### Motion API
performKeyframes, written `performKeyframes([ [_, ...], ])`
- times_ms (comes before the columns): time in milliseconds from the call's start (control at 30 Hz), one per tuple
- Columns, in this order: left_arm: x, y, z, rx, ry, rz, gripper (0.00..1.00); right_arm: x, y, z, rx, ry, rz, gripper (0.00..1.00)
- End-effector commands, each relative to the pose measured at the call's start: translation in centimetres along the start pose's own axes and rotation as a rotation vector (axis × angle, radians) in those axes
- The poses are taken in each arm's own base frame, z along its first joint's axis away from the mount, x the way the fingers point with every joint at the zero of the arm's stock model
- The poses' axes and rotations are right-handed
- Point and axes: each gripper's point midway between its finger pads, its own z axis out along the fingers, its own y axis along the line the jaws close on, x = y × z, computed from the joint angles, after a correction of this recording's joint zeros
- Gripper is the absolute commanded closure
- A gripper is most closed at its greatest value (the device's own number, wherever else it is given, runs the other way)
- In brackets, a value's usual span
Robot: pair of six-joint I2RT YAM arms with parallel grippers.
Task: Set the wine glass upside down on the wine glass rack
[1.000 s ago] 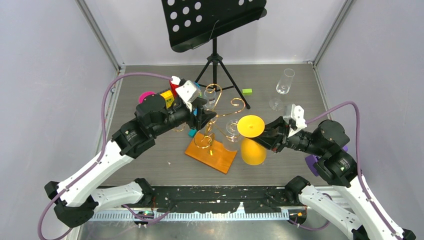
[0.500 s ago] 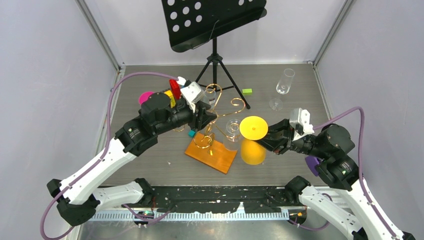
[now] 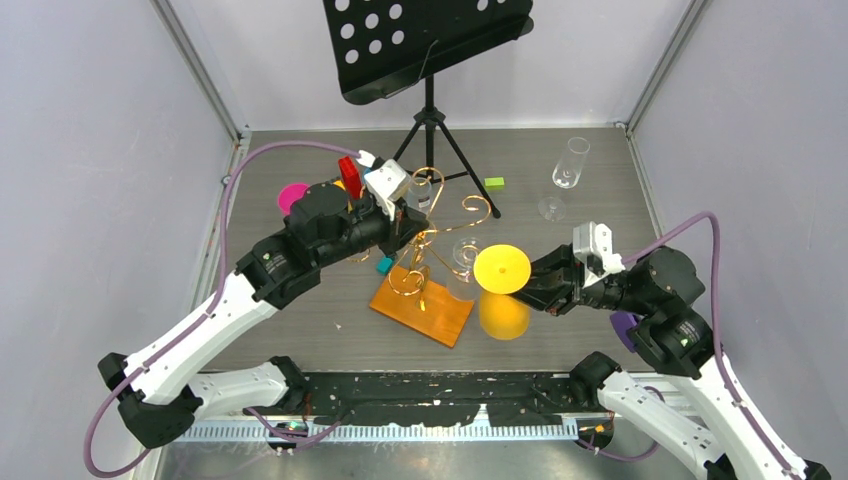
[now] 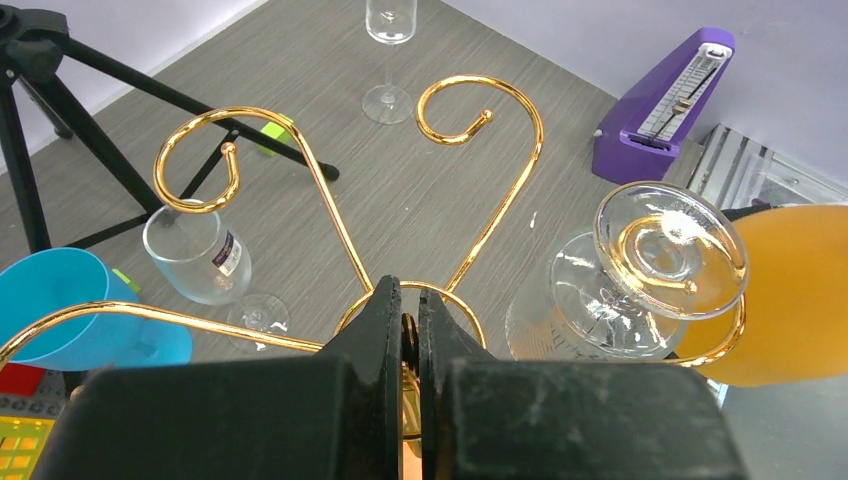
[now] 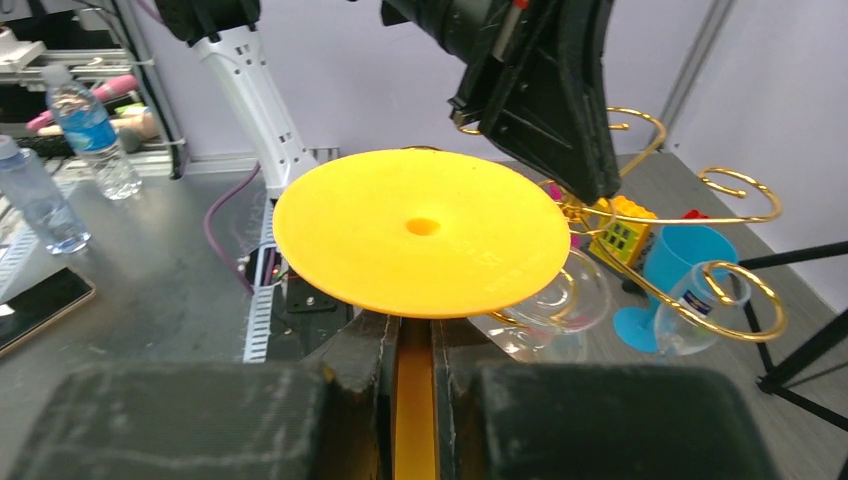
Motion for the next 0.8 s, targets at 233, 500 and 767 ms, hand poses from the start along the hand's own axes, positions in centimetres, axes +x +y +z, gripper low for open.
performKeyframes([
  [233,-2.2,0.4,-0.2,-0.026,-0.044,-0.01,1.0,-1.0,2.4,1.9,-0.183,-0.03,0.035,0.95],
  [500,-2.2,0.8,0.1,-0.044,-0.034,-0.018,1.0,0.8,1.5,4.6,-0.096,-0.002,0.009,0.95],
  [767,-2.2,1.0,0.0,-0.056,-0.031,-0.025,1.0,2.8,0.2,6.6,0.087,0.032,-0.064,0.95],
])
